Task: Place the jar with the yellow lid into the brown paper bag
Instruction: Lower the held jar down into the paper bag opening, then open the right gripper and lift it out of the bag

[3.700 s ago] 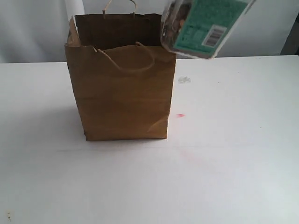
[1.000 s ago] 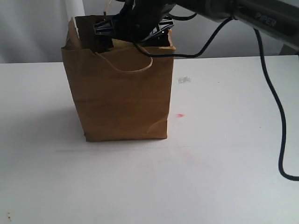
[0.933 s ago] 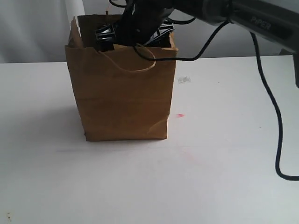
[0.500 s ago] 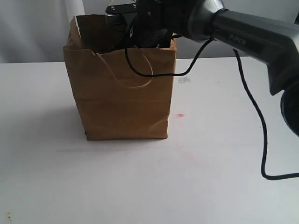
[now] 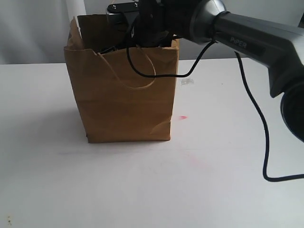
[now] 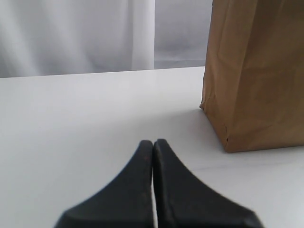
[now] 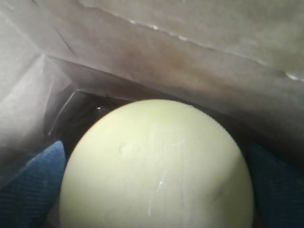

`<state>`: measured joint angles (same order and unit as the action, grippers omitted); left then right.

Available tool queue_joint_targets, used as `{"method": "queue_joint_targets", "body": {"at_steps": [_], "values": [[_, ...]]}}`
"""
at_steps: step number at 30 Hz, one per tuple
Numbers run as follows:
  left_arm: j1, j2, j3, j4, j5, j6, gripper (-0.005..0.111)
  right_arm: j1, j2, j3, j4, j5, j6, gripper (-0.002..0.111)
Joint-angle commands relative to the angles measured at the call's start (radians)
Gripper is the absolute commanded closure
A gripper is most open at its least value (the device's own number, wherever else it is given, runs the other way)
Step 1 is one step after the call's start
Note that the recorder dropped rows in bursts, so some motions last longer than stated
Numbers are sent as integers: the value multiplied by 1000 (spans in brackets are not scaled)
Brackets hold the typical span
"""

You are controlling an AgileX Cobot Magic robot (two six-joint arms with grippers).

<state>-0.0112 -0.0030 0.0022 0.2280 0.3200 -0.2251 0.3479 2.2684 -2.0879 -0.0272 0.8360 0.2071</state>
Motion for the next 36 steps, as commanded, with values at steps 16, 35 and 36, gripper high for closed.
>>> {"method": "queue_joint_targets", "body": {"at_steps": [16, 35, 36], "values": [[-5, 3, -2, -4, -9, -4, 106, 1, 25, 9, 89, 38, 2, 3], [-5, 3, -2, -4, -9, -4, 106, 1, -112, 4, 152, 29, 2, 3], [-5, 3, -2, -4, -9, -4, 106, 1, -127, 4, 152, 27, 2, 3]]}}
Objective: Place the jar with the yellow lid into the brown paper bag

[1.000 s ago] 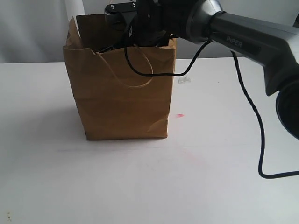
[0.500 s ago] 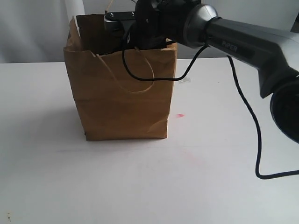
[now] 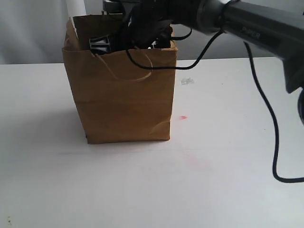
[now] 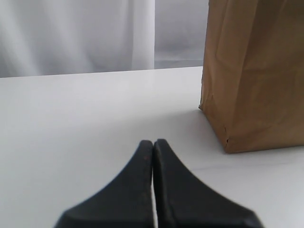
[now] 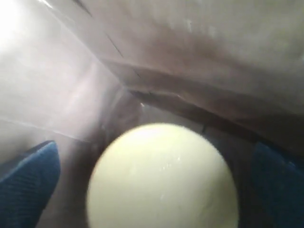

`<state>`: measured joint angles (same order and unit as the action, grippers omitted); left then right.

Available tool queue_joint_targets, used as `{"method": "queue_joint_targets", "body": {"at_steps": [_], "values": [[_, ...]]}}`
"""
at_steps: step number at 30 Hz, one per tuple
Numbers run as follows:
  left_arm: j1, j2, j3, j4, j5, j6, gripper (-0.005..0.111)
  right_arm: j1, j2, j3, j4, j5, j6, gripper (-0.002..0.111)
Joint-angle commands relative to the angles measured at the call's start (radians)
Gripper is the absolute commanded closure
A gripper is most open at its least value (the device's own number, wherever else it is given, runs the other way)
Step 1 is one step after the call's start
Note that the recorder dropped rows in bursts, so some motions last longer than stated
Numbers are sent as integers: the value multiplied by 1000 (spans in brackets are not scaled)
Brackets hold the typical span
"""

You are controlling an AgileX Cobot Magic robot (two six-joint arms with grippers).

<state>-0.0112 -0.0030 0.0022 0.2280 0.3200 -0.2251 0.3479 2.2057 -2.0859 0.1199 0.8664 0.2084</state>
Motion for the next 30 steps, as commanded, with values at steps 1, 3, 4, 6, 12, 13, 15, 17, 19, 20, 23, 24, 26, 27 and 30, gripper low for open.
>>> {"method": "queue_joint_targets", "body": {"at_steps": [1, 3, 4, 6, 12, 13, 15, 17, 19, 20, 23, 24, 26, 27, 30], "values": [[-5, 3, -2, -4, -9, -4, 106, 1, -78, 2, 5, -6, 0, 3], [-5, 3, -2, -4, -9, -4, 106, 1, -109, 2, 5, -6, 2, 3], [-5, 3, -2, -4, -9, -4, 106, 1, -121, 2, 9, 3, 5, 3], [-5, 3, -2, -4, -9, -4, 106, 1, -141, 2, 40, 19, 19, 3], [-5, 3, -2, -4, -9, -4, 106, 1, -197, 2, 112, 26, -5, 15], [-5, 3, -2, -4, -9, -4, 106, 1, -208, 2, 112, 32, -15, 22], [-5, 3, -2, -4, -9, -4, 106, 1, -228, 2, 104, 49, -21, 42], [-5, 3, -2, -4, -9, -4, 106, 1, -249, 2, 90, 82, -29, 61], [-5, 3, -2, -4, -9, -4, 106, 1, -275, 2, 70, 136, -29, 81], [-5, 3, -2, -4, -9, -4, 106, 1, -286, 2, 63, 162, -29, 89], [-5, 3, -2, -4, -9, -4, 106, 1, -323, 2, 51, 245, -97, 108], [-5, 3, -2, -4, -9, -4, 106, 1, -342, 2, 42, 279, -104, 108], [-5, 3, -2, -4, -9, -4, 106, 1, -373, 2, 19, 326, -107, 108], [-5, 3, -2, -4, -9, -4, 106, 1, -392, 2, -6, 355, -107, 108], [-5, 3, -2, -4, -9, -4, 106, 1, -454, 12, -46, 355, -114, 108]]}}
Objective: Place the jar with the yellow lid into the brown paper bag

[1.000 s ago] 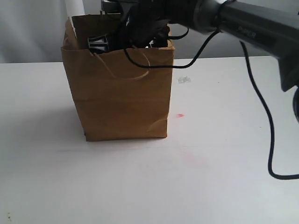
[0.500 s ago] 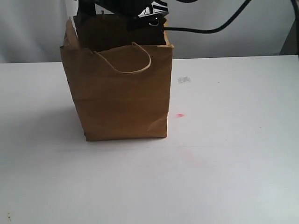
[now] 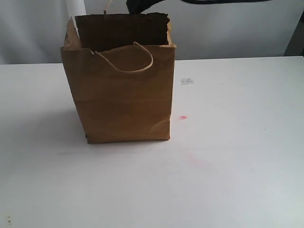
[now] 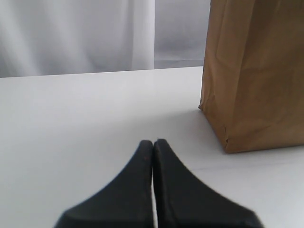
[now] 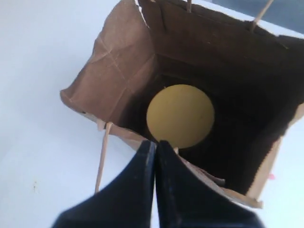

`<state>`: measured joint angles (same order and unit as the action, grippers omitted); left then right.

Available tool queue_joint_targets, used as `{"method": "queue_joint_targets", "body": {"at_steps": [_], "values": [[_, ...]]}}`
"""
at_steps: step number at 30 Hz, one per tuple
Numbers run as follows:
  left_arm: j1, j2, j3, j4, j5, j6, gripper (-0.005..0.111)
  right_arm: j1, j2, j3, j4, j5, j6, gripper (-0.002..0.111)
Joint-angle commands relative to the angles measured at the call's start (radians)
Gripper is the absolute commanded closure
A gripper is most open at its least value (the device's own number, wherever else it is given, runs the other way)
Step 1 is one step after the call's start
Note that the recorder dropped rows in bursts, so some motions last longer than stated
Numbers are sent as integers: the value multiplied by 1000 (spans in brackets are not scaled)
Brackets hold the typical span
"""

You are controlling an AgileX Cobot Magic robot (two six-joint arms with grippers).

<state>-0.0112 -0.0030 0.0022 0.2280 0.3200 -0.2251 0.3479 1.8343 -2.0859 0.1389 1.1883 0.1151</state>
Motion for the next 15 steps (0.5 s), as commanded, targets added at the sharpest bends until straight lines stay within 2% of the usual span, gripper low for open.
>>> {"method": "queue_joint_targets", "body": {"at_steps": [1, 7, 11, 15], "values": [[-5, 3, -2, -4, -9, -4, 106, 1, -119, 39, -60, 33, -26, 108], [-5, 3, -2, -4, -9, -4, 106, 1, -377, 283, -32, 33, -55, 108], [-5, 3, -2, -4, -9, -4, 106, 1, -624, 534, -1, 29, -76, 108], [-5, 3, -2, -4, -9, -4, 106, 1, -873, 815, 31, -118, -81, 108]]}}
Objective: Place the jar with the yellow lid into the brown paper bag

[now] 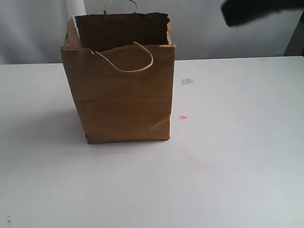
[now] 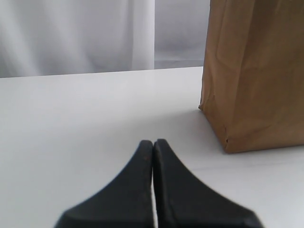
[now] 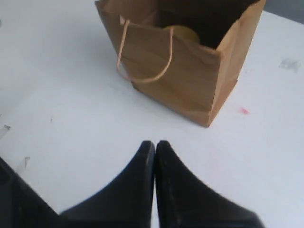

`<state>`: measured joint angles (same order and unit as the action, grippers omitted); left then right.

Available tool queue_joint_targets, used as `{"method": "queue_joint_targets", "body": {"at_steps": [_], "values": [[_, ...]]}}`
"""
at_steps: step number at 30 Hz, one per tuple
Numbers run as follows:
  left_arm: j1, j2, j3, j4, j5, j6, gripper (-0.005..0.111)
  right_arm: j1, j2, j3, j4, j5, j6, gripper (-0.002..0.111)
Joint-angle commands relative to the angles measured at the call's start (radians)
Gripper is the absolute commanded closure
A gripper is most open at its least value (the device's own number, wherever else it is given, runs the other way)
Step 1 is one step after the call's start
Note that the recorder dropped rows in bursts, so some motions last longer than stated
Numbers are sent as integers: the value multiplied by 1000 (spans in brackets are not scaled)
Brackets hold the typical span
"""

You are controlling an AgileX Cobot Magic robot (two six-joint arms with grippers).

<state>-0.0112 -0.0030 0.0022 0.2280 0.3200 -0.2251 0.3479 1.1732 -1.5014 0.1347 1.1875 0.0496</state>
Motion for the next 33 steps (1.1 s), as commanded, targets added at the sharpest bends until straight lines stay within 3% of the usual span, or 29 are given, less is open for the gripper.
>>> {"method": "queue_joint_targets", "body": {"at_steps": [1, 8, 16, 25, 30, 33], "values": [[-5, 3, -2, -4, -9, -4, 106, 1, -292, 315, 52, -162, -15, 108], [-5, 3, -2, -4, -9, -4, 106, 1, -665, 700, 156, -396, -15, 108], [-5, 3, -2, -4, -9, -4, 106, 1, -871, 1029, 199, -892, -13, 108], [-5, 3, -2, -4, -9, -4, 106, 1, -879, 1098, 182, -922, -23, 108], [-5, 3, -2, -4, -9, -4, 106, -2, -889, 1108, -92, -930, -26, 108], [-5, 3, -2, -4, -9, -4, 106, -73, -976, 1165, -209, -945, -26, 108]]}}
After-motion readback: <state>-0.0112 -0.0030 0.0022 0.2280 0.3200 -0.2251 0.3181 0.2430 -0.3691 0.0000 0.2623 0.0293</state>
